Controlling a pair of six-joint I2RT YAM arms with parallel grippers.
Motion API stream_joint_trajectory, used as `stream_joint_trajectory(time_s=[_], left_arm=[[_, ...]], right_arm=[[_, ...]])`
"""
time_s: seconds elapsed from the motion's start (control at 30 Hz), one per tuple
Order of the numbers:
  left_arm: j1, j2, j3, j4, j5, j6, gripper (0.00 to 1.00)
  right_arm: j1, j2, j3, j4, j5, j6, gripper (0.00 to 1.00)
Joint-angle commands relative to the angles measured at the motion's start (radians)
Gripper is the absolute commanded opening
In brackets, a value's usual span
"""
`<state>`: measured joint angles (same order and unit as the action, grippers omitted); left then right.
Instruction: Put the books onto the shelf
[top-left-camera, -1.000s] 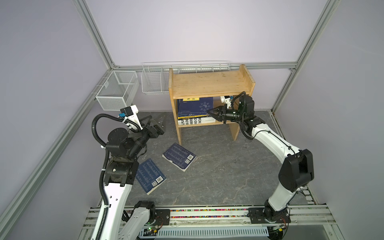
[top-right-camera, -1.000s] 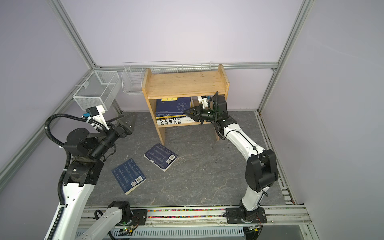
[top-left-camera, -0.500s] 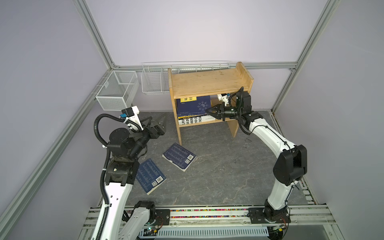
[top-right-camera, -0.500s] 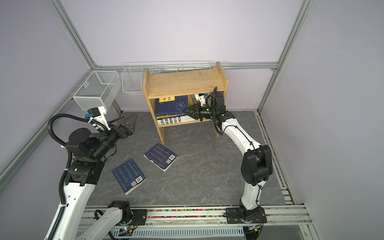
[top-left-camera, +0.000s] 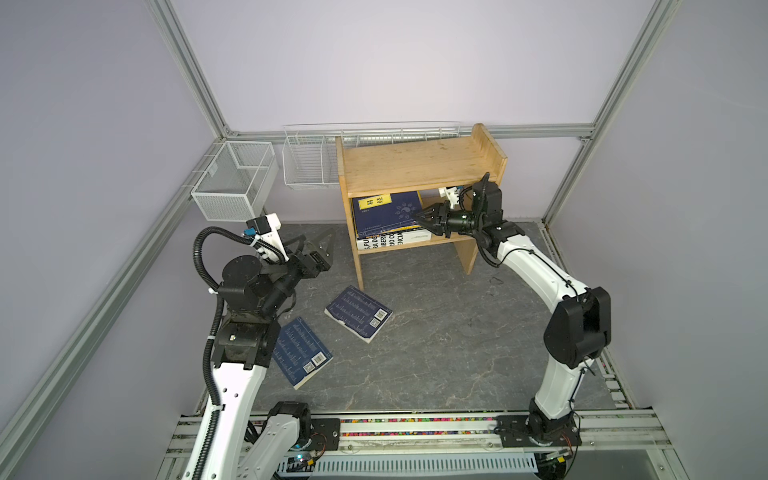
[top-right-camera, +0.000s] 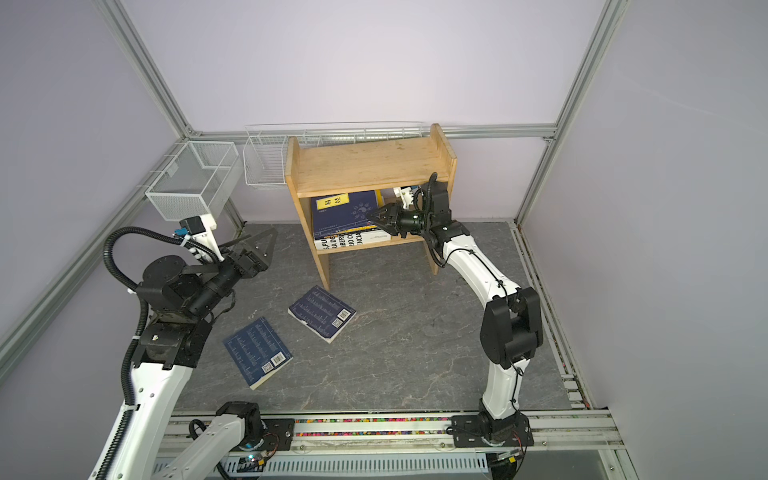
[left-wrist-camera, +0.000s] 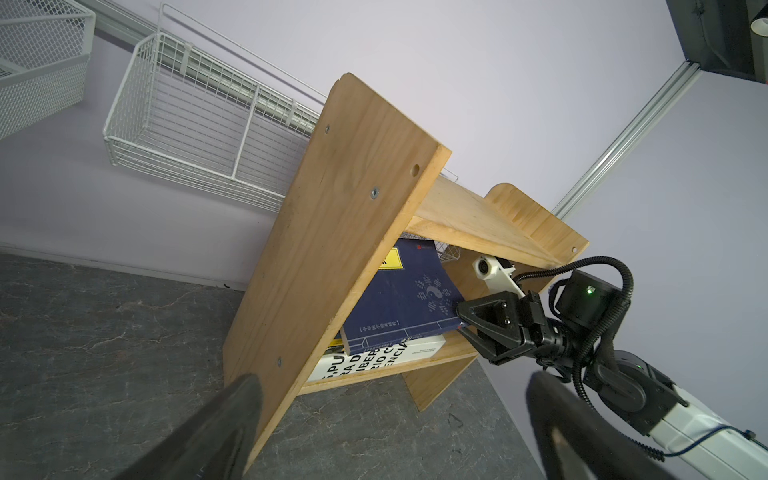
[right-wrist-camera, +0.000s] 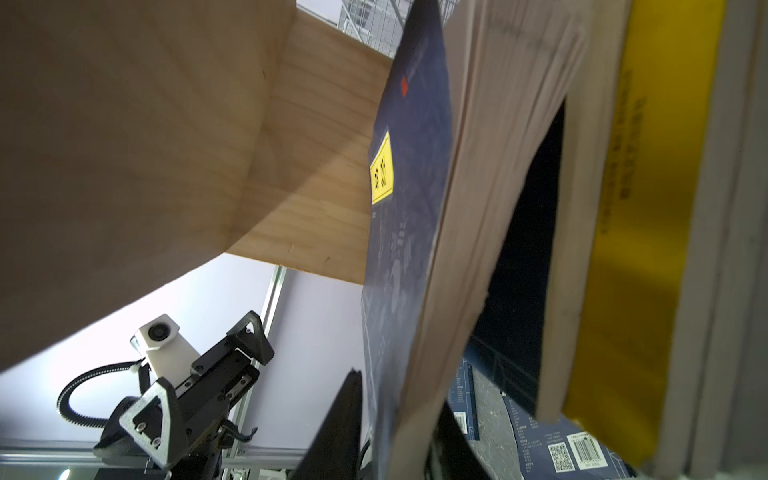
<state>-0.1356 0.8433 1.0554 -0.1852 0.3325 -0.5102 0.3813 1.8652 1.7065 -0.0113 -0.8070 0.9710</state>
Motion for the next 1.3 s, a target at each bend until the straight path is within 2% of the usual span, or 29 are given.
stream_joint_trajectory(time_s=[0.0,0.27,0.53,0.7,1.27], left_arm=[[0.005,-0.001,-0.012,0.01,-0.01,0.02,0.99],[0.006,0.002,-0.021,0.018,-0.013,0.017,0.99],[0.007,0.009,-0.026,0.02,-0.012,0.014,0.99],[0.007,0.008,-0.026,0.02,-0.013,0.015,0.99],[0.007,0.016,-0.041,0.032,-0.007,0.002,0.99]], right_arm=[[-0.007,0.004,0.004,0.104,0.067,0.031,0.22],[0.012,0.002,-0.096,0.322,0.152,0.186,0.1],[0.024,0.038,-0.104,0.527,0.178,0.32,0.07],[0.034,0.076,-0.026,0.457,0.115,0.292,0.07],[0.024,0.023,-0.051,0.376,0.049,0.224,0.07]])
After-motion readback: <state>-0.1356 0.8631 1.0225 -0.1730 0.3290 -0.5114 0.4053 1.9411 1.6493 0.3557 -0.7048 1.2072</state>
